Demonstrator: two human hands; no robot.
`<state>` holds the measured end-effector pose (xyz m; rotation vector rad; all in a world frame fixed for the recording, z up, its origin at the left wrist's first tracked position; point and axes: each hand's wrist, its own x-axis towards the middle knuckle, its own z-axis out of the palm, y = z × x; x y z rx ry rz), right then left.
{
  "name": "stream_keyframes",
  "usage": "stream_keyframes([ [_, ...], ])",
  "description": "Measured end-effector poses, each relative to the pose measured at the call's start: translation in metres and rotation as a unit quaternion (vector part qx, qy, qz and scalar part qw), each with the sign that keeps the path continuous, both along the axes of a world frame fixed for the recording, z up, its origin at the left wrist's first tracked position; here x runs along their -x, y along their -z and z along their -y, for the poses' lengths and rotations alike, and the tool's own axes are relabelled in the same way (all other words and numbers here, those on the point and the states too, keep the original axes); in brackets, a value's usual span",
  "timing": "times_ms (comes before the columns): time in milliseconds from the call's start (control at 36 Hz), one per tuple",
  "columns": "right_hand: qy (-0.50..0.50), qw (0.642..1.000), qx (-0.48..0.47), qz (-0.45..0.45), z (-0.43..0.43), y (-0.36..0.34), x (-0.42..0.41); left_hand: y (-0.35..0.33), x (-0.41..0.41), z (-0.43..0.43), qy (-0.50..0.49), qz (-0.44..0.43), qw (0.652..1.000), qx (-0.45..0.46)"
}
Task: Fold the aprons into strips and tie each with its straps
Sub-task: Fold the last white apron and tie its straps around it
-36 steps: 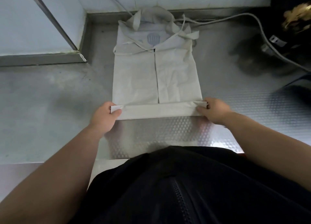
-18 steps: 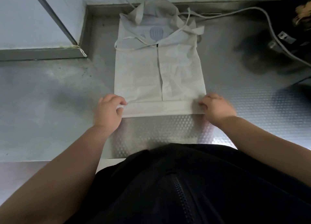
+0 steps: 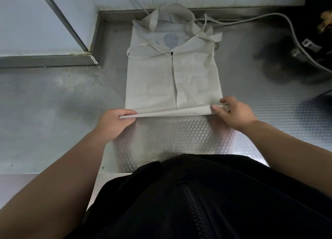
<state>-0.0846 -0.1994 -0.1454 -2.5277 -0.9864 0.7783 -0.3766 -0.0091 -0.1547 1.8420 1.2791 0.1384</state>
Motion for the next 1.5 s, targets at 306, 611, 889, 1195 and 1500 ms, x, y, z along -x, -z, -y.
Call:
stream_keyframes([
  [306, 0.058, 0.998, -0.005, -0.038, -0.019, 0.008, -0.013, 0.015, -0.018, -0.027, -0.128, -0.003, 0.992, 0.002],
  [611, -0.014, 0.996, 0.027, 0.079, -0.027, 0.01, -0.019, 0.021, -0.029, -0.015, -0.125, -0.05, 0.976, -0.169],
  [889, -0.216, 0.961, 0.089, 0.152, -0.021, 0.013, -0.012, 0.014, -0.017, -0.006, 0.109, -0.047, 0.976, -0.184],
  [1195, -0.254, 0.957, 0.078, 0.119, -0.036, 0.002, -0.027, -0.002, -0.024, -0.037, 0.147, -0.06, 0.98, -0.123],
  [1500, -0.204, 0.968, 0.006, 0.143, -0.041, 0.005, -0.026, 0.002, -0.035, -0.037, 0.128, -0.076, 0.978, -0.144],
])
